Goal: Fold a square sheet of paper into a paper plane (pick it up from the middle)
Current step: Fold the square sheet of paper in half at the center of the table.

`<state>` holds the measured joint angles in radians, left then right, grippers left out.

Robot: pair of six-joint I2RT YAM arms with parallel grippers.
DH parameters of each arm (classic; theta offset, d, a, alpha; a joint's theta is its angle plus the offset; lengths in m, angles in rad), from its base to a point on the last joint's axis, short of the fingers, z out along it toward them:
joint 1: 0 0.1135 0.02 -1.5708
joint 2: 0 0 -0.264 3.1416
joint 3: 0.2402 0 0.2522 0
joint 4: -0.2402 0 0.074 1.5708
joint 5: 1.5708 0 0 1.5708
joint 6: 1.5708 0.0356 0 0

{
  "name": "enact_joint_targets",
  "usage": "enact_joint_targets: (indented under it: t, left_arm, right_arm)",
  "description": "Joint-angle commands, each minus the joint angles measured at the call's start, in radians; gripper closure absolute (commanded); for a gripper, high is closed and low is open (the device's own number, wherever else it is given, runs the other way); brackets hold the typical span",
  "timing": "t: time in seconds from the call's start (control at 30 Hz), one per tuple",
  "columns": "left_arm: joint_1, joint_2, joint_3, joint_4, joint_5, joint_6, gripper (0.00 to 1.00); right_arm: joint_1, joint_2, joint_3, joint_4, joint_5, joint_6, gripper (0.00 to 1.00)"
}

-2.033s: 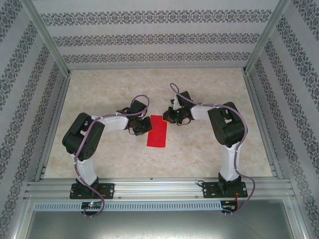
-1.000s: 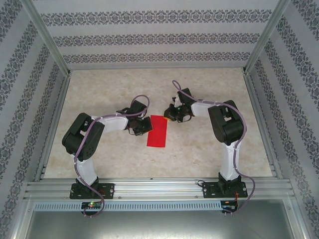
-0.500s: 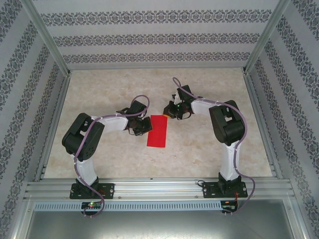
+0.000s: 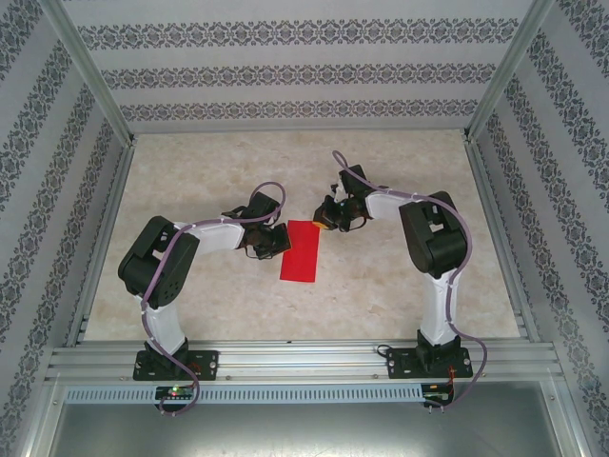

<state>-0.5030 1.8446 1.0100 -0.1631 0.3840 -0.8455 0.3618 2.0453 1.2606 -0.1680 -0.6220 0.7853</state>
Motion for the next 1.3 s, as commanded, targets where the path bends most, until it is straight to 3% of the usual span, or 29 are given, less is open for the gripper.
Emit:
enact_joint_targets:
  t: [0.0, 0.27, 0.47, 0.7, 1.0, 1.17, 1.27]
  left_arm:
    - [-0.016, 0.054, -0.063, -0.147, -0.072, 0.007, 1.00]
    - [-0.016, 0.057, -0.062, -0.146, -0.070, 0.008, 1.00]
    - [-0.016, 0.061, -0.062, -0.144, -0.070, 0.011, 1.00]
    - [-0.016, 0.063, -0.061, -0.145, -0.070, 0.012, 1.00]
    - [-0.016, 0.068, -0.064, -0.136, -0.066, 0.011, 1.00]
    - [-0.016, 0.068, -0.063, -0.139, -0.067, 0.014, 1.00]
    - [-0.016, 0.069, -0.065, -0.136, -0.066, 0.011, 1.00]
  right_arm:
    - [-0.005, -0.101, -0.028, 0.016, -0.029, 0.014, 0.92]
    - [0.073, -0.213, -0.238, 0.120, 0.008, 0.046, 0.92]
    - [0.145, -0.237, -0.352, 0.211, 0.039, 0.081, 0.92]
    - [0.153, -0.215, -0.434, 0.207, 0.079, 0.054, 0.92]
    - [0.179, -0.354, -0.458, 0.207, -0.030, -0.014, 0.91]
    - [0.211, -0.329, -0.519, 0.271, -0.082, 0.029, 0.91]
    - [0.229, -0.311, -0.529, 0.242, -0.052, 0.020, 0.91]
